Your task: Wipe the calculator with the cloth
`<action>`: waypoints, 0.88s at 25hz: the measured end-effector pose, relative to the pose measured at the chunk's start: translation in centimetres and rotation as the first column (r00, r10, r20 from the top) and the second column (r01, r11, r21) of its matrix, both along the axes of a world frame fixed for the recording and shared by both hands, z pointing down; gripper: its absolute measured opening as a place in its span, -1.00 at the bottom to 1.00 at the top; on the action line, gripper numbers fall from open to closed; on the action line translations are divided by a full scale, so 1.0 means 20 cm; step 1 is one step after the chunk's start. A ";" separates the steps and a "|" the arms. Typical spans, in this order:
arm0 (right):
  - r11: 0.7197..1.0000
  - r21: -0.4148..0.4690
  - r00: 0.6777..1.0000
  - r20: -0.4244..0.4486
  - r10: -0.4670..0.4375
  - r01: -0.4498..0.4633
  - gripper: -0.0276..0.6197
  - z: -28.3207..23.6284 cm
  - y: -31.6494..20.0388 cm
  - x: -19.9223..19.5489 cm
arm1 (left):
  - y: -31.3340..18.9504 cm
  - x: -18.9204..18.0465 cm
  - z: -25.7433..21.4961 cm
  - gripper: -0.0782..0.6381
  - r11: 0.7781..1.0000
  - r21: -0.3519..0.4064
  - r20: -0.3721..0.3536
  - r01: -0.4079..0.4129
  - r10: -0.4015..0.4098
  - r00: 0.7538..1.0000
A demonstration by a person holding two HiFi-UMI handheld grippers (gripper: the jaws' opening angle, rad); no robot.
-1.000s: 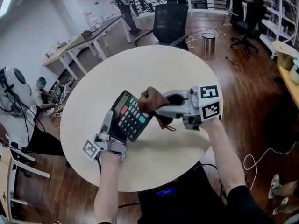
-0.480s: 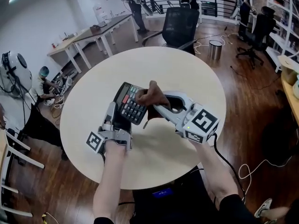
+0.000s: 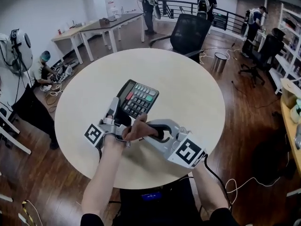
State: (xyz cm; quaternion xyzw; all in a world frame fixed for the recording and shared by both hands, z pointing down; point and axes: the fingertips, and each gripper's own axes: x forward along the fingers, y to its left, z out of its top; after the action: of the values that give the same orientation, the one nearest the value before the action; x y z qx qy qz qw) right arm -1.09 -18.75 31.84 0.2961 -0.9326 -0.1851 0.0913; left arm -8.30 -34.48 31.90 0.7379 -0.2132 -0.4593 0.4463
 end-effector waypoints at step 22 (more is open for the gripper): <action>0.999 -0.016 0.999 -0.014 -0.032 0.031 -0.65 0.00 0.08 0.00 | 0.05 -0.02 -0.01 -0.63 1.000 0.007 0.043 -0.011 0.011 0.999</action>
State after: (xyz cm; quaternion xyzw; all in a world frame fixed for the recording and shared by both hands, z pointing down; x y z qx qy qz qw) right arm -1.09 -17.22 31.89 0.2793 -0.9379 -0.1814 0.0975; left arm -8.61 -33.43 31.65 0.7502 -0.2172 -0.4417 0.4415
